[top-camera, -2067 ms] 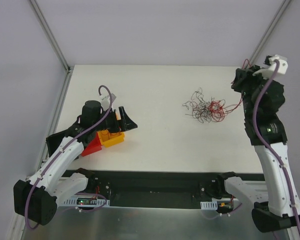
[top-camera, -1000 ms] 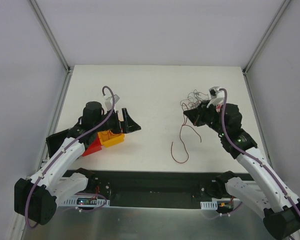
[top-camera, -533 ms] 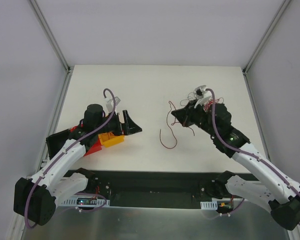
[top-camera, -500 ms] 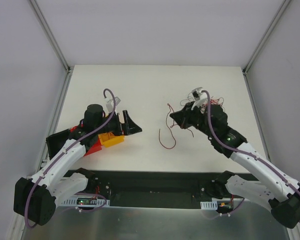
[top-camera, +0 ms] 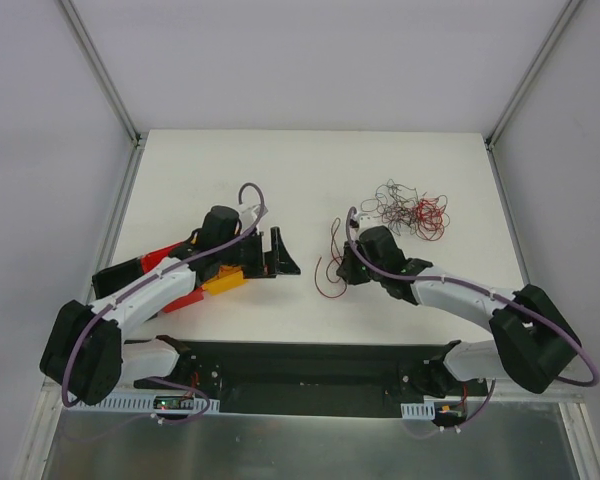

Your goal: Untangle the cables

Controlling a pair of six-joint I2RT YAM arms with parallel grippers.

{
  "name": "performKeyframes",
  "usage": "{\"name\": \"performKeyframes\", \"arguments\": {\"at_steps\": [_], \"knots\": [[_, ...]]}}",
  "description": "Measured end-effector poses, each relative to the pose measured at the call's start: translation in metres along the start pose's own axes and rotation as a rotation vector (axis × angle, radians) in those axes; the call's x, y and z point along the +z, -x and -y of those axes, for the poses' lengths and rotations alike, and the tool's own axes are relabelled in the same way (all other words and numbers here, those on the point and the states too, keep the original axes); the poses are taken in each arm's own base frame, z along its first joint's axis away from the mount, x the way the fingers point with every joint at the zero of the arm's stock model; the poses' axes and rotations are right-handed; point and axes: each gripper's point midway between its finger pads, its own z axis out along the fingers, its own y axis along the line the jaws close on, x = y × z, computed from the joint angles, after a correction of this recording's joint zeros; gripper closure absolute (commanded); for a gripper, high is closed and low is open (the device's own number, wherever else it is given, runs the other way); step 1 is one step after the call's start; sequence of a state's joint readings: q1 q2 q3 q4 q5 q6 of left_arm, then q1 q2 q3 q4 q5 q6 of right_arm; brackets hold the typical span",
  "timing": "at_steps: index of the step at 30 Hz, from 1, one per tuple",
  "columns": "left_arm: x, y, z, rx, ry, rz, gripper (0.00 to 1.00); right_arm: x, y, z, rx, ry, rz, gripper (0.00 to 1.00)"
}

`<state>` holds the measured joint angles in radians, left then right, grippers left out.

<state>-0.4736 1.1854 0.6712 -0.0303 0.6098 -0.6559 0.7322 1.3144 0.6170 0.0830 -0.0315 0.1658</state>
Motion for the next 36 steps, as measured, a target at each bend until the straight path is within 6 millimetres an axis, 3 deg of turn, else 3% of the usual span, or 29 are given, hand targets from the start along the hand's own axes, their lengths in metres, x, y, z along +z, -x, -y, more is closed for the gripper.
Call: {"name": "performKeyframes", "arguments": {"at_steps": [7, 9, 11, 12, 15, 16, 18, 20, 24, 27, 31, 36], "knots": [[0.02, -0.009, 0.006, 0.017, 0.026, -0.054, 0.01, 0.008, 0.008, 0.01, 0.101, 0.016, -0.005, 0.66], [0.025, -0.007, 0.004, 0.014, 0.042, -0.058, 0.06, 0.005, 0.008, 0.008, 0.116, 0.027, -0.01, 0.6], [0.032, -0.004, 0.003, 0.008, 0.062, -0.071, 0.15, -0.002, 0.009, 0.006, 0.126, 0.032, -0.01, 0.53], [0.037, -0.002, 0.002, 0.008, 0.077, -0.078, 0.22, -0.007, 0.01, 0.005, 0.129, 0.036, -0.003, 0.43], [0.054, 0.0, 0.001, 0.035, 0.121, -0.103, 0.39, -0.026, 0.019, 0.003, 0.138, 0.039, 0.039, 0.29], [0.059, -0.001, 0.001, 0.051, 0.143, -0.113, 0.39, -0.034, 0.022, 0.004, 0.139, 0.033, 0.058, 0.25], [0.07, -0.002, 0.004, 0.078, 0.18, -0.134, 0.27, -0.049, 0.025, 0.011, 0.14, -0.002, 0.093, 0.16], [0.079, -0.001, 0.007, 0.096, 0.214, -0.143, 0.23, -0.068, 0.03, 0.026, 0.133, -0.082, 0.143, 0.09], [0.084, -0.002, 0.0, 0.06, 0.292, -0.126, 0.22, -0.096, 0.039, 0.052, 0.131, -0.198, 0.23, 0.1], [0.086, -0.003, -0.011, 0.009, 0.349, -0.122, 0.24, -0.097, 0.044, 0.065, 0.155, -0.243, 0.236, 0.12], [0.094, -0.009, -0.022, -0.042, 0.38, -0.145, 0.19, -0.074, 0.046, 0.08, 0.191, -0.306, 0.141, 0.21], [0.1, -0.014, -0.021, -0.078, 0.358, -0.159, 0.03, -0.034, 0.041, 0.102, 0.223, -0.381, -0.003, 0.32]]}}
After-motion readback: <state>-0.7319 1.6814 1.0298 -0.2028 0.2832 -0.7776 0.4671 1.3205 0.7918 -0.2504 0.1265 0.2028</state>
